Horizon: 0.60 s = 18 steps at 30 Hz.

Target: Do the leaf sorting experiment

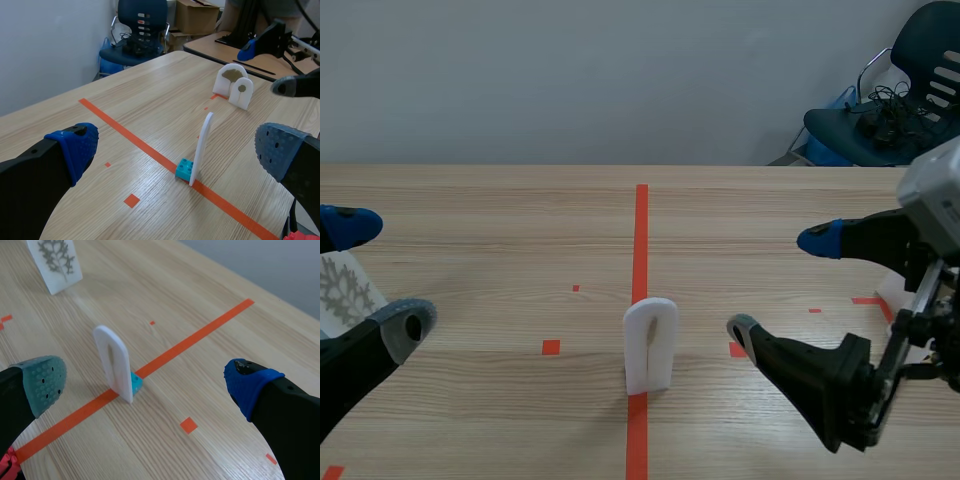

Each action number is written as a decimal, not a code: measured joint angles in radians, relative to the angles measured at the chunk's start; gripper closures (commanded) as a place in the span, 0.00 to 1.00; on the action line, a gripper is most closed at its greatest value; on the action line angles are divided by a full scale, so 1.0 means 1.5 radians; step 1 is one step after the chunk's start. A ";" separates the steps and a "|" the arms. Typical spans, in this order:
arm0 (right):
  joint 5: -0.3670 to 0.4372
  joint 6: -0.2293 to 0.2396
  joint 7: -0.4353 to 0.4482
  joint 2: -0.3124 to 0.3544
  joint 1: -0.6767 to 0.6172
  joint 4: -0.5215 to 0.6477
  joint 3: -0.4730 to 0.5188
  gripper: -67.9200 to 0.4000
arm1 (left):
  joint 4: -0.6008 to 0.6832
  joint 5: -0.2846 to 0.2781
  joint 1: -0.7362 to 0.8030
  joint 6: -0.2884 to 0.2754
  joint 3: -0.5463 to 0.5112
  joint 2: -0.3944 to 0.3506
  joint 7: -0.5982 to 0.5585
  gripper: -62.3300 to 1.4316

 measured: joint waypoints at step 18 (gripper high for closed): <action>-0.129 -0.023 0.083 -0.119 0.273 -0.359 -0.228 0.00 | 0.000 0.000 0.000 0.000 0.000 0.000 0.000 0.00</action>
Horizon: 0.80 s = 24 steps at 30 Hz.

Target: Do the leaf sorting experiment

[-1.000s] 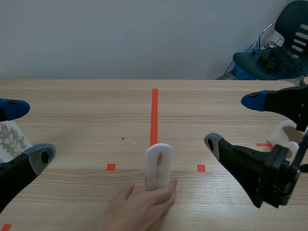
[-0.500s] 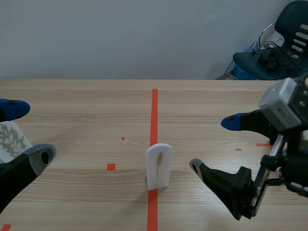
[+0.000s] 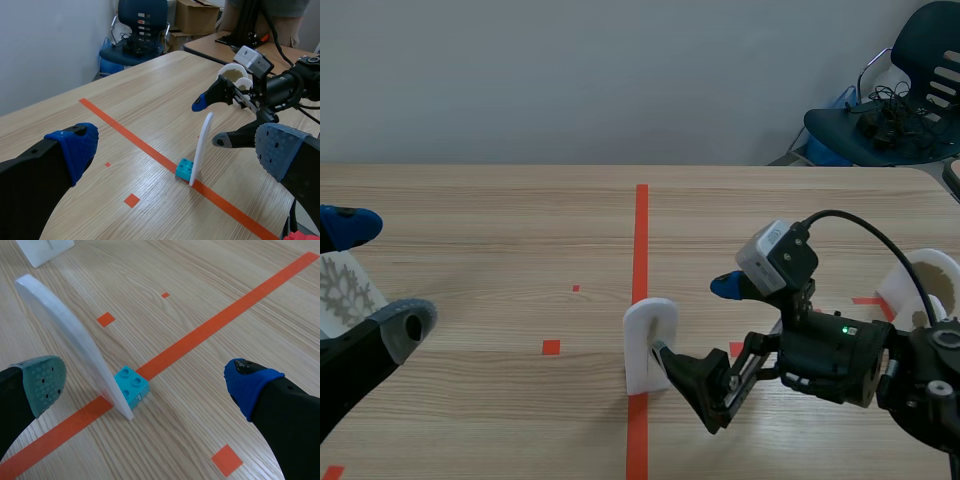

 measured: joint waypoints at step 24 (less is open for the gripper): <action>-0.040 -0.037 0.002 -0.034 0.032 -0.032 -0.079 0.70 | 0.000 0.000 0.000 0.000 0.000 0.000 0.000 0.00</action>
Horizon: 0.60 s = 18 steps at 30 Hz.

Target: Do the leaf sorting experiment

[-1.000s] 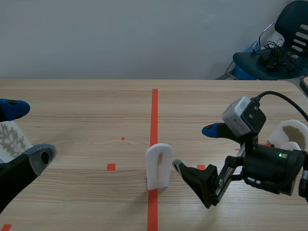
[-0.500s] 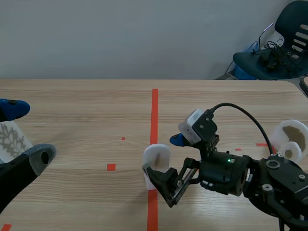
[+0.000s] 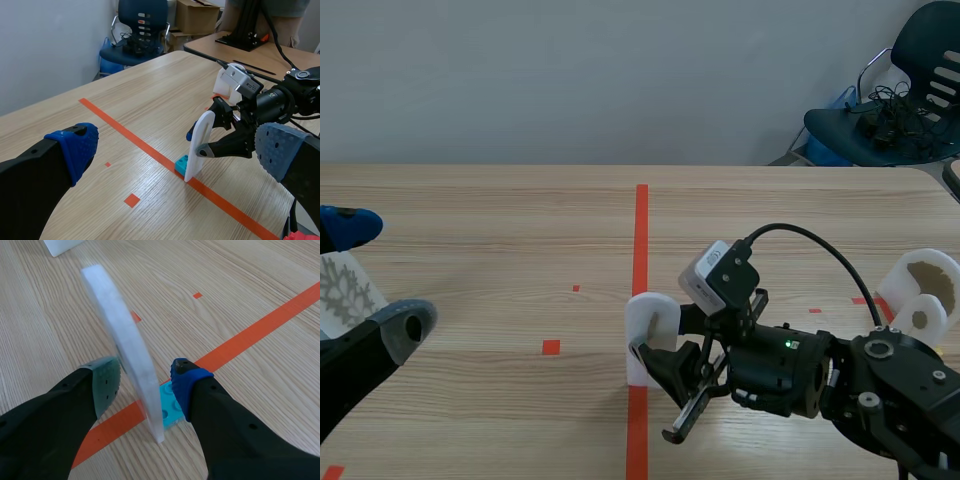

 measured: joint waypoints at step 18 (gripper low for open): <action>0.001 0.013 0.004 0.019 -0.022 0.115 0.058 0.91 | 0.000 0.000 0.000 0.000 0.000 0.000 0.000 0.00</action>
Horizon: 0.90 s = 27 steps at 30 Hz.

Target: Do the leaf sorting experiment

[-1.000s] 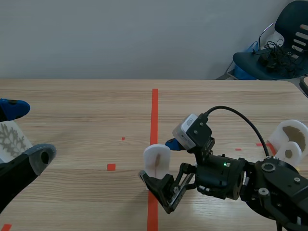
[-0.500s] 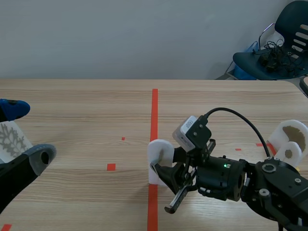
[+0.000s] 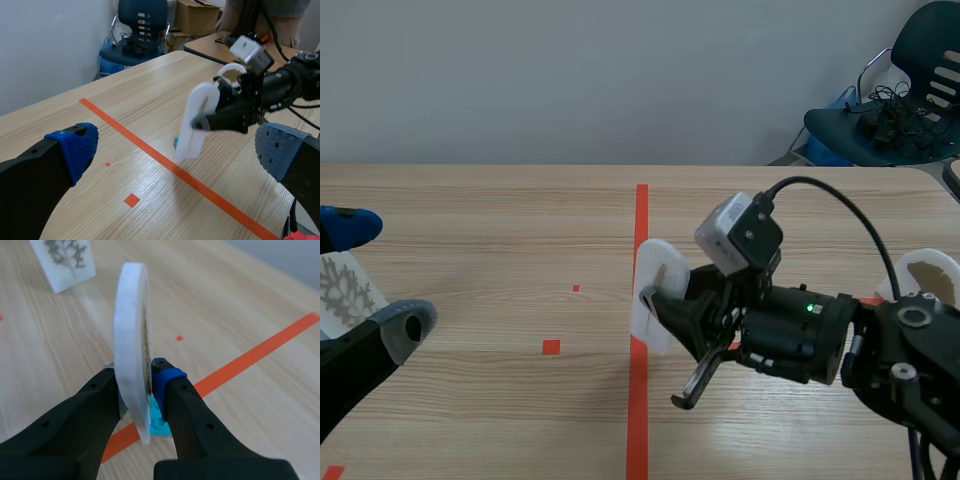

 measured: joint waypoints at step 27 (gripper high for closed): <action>0.085 -0.008 -0.028 -0.023 -0.246 0.084 0.441 0.91 | 0.000 0.000 0.000 0.000 0.000 0.000 0.000 0.00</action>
